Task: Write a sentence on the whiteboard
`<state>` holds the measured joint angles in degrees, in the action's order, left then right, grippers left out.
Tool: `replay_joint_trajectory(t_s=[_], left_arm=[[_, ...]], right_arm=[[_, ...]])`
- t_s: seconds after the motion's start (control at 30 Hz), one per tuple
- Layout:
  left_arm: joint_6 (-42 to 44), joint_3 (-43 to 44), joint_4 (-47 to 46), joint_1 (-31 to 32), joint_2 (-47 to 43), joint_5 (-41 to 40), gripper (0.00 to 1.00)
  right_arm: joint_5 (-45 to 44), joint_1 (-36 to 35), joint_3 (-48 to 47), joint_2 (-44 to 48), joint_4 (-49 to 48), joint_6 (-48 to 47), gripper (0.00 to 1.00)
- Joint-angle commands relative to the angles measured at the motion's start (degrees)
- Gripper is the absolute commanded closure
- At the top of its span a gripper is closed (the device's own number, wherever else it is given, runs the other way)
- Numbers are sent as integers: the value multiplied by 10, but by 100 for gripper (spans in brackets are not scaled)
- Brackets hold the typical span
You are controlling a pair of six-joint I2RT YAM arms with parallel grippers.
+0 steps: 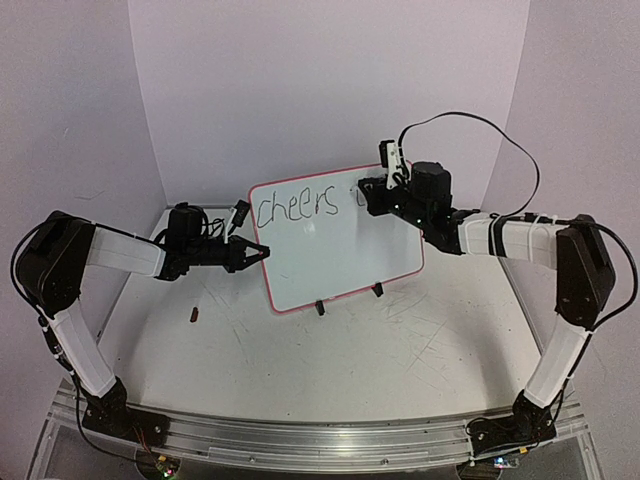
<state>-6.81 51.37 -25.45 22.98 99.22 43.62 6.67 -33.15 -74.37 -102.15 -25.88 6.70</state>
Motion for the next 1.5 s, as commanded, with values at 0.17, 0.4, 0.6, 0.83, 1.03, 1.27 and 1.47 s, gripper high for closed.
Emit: replay_joint_trajectory(t_s=[0.17, 0.4, 0.6, 0.83, 1.03, 1.27, 1.47], left_arm=[[62, 19, 1, -5, -8, -75, 100], [63, 17, 1, -5, -10, -77, 100], [63, 17, 1, -5, -10, -77, 100], [64, 16, 1, -5, -13, -79, 100], [64, 17, 2, -5, -10, -79, 100], [64, 19, 3, -5, -9, -77, 100], [62, 20, 4, -4, -10, -76, 100]], right_arm=[[-34, -1, -14, -5, -7, 4, 100], [-37, -1, -27, -20, -2, 5, 100], [-53, -1, -32, -27, 2, 2, 100], [-123, -1, -32, -22, 15, -1, 100], [-112, -1, 38, 57, -26, 7, 100], [-57, 10, 73, 88, -38, 6, 100], [-47, 14, 35, 43, -26, 1, 100]])
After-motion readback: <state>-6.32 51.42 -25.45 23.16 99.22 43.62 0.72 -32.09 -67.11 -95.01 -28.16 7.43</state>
